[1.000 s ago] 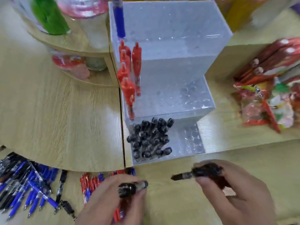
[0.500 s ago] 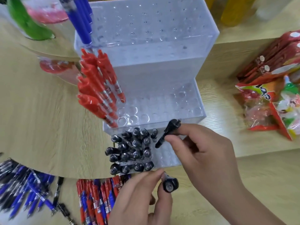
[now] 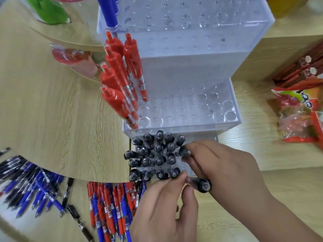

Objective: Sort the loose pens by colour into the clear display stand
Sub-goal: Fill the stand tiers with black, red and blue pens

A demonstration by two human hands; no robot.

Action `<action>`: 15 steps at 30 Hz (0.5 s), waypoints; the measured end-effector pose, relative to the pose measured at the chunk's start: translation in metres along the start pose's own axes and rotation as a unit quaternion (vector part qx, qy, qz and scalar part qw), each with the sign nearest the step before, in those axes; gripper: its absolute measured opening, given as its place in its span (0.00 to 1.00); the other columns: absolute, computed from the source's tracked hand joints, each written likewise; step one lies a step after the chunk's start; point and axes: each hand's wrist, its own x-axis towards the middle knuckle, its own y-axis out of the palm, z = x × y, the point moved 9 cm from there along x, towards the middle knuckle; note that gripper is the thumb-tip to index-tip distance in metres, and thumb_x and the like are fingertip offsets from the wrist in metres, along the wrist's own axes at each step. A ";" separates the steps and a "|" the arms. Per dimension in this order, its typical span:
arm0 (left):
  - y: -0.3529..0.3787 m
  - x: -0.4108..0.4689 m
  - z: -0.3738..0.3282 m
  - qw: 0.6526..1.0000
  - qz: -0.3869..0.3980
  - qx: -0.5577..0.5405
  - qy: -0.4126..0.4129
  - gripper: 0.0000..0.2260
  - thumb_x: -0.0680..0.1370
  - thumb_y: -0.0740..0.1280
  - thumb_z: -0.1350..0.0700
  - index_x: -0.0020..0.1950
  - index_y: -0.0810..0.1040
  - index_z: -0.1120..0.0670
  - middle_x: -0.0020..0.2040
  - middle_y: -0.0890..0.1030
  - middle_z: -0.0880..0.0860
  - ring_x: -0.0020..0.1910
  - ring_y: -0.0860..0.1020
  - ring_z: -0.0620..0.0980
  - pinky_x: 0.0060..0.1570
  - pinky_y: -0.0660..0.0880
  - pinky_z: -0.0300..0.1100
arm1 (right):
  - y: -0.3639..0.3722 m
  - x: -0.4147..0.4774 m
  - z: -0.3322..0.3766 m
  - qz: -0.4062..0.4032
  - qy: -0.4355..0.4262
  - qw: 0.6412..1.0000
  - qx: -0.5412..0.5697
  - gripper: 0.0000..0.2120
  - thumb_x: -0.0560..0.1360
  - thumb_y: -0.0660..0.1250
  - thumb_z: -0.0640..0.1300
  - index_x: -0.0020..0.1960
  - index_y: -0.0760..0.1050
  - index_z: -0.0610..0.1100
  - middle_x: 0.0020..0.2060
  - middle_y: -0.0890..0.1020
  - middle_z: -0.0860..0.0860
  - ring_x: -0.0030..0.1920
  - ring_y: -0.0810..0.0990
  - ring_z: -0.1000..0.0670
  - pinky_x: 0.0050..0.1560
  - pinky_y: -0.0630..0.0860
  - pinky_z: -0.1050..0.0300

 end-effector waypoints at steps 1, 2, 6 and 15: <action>0.002 -0.006 0.000 1.000 0.002 0.004 0.001 0.09 0.73 0.68 0.48 0.48 0.87 0.44 0.36 0.80 0.46 0.35 0.64 0.34 0.44 0.65 0.19 | 0.002 0.001 -0.003 0.014 0.015 1.000 -0.005 0.11 0.78 0.59 0.52 0.51 0.79 0.50 0.43 0.82 0.56 0.36 0.81 0.49 0.25 0.72 0.57; -0.001 -0.004 0.002 1.000 -0.013 0.020 0.007 0.09 0.73 0.68 0.47 0.48 0.87 0.44 0.35 0.80 0.46 0.36 0.64 0.34 0.45 0.64 0.19 | 0.001 0.000 -0.008 0.020 0.033 0.999 0.003 0.11 0.78 0.59 0.53 0.50 0.79 0.52 0.43 0.82 0.57 0.36 0.82 0.51 0.26 0.72 0.58; 0.000 -0.005 -0.005 0.999 -0.030 -0.013 -0.001 0.08 0.75 0.68 0.48 0.47 0.87 0.45 0.37 0.81 0.46 0.33 0.70 0.38 0.40 0.71 0.26 | -0.022 -0.020 -0.015 -0.008 0.098 0.972 0.215 0.06 0.76 0.64 0.55 0.49 0.79 0.57 0.42 0.81 0.62 0.34 0.77 0.60 0.33 0.73 0.64; -0.002 -0.004 -0.019 0.999 -0.005 0.028 0.033 0.12 0.79 0.62 0.46 0.53 0.86 0.44 0.47 0.84 0.40 0.34 0.79 0.42 0.41 0.75 0.34 | -0.031 -0.036 0.002 -0.015 0.058 0.964 0.260 0.08 0.76 0.68 0.51 0.54 0.81 0.55 0.49 0.80 0.61 0.40 0.80 0.60 0.41 0.73 0.70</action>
